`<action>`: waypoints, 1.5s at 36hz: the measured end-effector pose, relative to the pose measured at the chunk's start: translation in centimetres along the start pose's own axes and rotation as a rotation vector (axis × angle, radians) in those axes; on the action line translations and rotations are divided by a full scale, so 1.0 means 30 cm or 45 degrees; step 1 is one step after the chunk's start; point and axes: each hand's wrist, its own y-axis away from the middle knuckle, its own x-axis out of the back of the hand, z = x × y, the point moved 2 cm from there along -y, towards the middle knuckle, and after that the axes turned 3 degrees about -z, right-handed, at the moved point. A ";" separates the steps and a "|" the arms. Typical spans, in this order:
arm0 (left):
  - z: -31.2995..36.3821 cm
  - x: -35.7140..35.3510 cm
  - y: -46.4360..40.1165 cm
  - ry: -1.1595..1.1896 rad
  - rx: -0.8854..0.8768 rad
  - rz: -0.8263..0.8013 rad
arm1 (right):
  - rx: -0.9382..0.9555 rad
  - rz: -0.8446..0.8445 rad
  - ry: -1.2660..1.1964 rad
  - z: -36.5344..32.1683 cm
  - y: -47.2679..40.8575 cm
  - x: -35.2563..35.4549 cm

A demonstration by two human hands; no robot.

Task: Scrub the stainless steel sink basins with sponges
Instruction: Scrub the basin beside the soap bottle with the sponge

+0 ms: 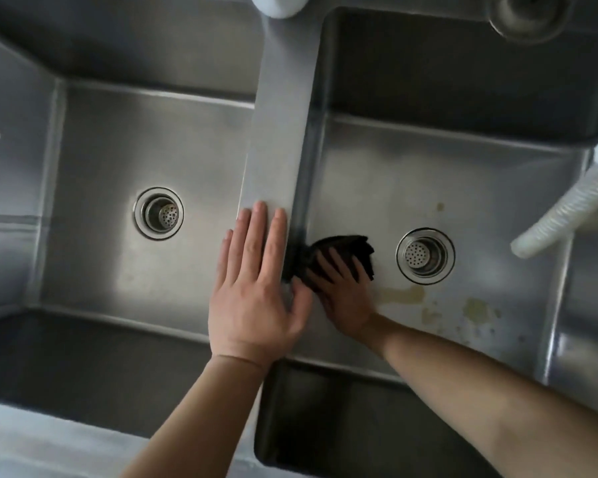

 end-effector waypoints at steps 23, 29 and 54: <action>0.031 0.011 0.014 -0.046 0.020 0.090 | 0.883 -0.931 0.233 0.095 0.189 0.031; 0.029 0.012 0.019 -0.033 0.027 0.098 | 0.759 -1.038 0.269 0.258 0.228 0.101; 0.052 -0.011 0.034 -0.144 0.120 -0.002 | -0.533 -0.143 -0.578 0.417 0.557 0.431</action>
